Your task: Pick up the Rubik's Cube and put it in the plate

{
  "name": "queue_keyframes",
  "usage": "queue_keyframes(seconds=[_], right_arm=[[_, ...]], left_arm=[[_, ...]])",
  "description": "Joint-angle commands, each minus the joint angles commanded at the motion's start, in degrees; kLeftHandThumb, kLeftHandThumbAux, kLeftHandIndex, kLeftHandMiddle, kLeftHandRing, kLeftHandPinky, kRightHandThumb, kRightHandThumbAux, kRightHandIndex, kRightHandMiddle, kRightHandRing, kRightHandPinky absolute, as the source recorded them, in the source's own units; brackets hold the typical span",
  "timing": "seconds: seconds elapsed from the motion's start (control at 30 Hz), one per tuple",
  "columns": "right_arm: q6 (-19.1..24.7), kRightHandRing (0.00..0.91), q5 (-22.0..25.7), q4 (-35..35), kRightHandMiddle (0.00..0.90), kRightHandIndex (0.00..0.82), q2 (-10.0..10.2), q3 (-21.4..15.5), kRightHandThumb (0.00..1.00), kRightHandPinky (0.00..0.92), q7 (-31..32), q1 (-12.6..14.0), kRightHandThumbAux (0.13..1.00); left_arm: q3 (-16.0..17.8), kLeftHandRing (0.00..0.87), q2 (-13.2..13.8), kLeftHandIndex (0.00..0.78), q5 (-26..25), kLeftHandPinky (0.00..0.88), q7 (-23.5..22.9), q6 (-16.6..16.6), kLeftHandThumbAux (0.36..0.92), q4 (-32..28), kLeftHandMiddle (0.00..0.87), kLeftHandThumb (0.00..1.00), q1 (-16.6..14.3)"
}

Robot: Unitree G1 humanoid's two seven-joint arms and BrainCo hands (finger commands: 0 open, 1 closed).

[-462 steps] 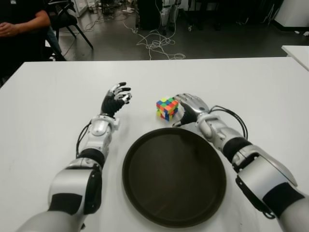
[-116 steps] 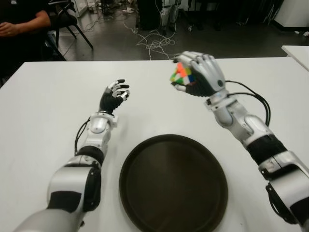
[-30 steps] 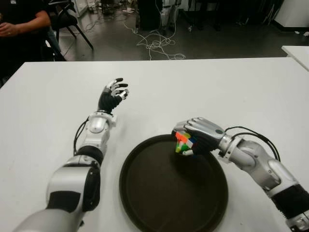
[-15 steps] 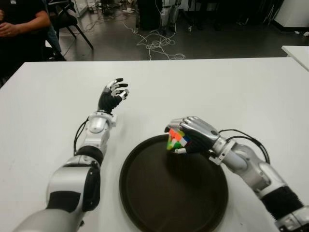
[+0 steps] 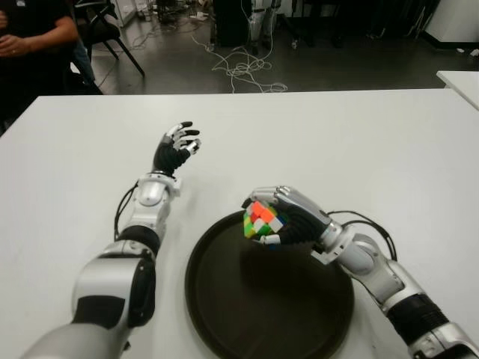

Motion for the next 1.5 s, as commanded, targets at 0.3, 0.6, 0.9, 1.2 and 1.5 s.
queue_keyframes(seconds=[0.3,0.6,0.9,1.2,1.5], right_arm=[[1.4,0.632,15.3,-1.0,0.531,0.384,0.8,0.9,0.826,0.615,14.8,0.9,0.694],[14.4,0.646,23.9,-8.4,0.537,0.387,-0.8,0.1,0.827,0.632,26.4,2.3,0.693],[19.2,0.645,24.9,-12.0,0.533,0.393,0.2,-2.2,0.828,0.629,29.1,3.4,0.69],[20.0,0.368,25.7,-12.1,0.399,0.424,1.7,-4.1,0.779,0.348,30.2,3.6,0.707],[13.7,0.039,24.4,-4.8,0.058,0.075,3.0,-5.3,0.129,0.024,32.6,1.4,0.809]], left_arm=[[-0.2,0.309,0.0,0.204,0.3,0.32,0.3,0.1,0.777,0.0,0.283,0.33,0.0],[-0.2,0.313,0.1,0.202,0.2,0.322,0.3,0.2,0.78,0.0,0.288,0.32,-0.1],[-0.6,0.31,0.3,0.195,0.5,0.321,0.8,0.5,0.777,0.0,0.28,0.318,-0.1],[-0.4,0.308,0.3,0.201,0.1,0.322,0.6,0.8,0.789,0.0,0.278,0.306,-0.1],[-0.1,0.313,0.3,0.204,-0.2,0.329,0.3,0.8,0.773,-0.1,0.285,0.328,-0.2]])
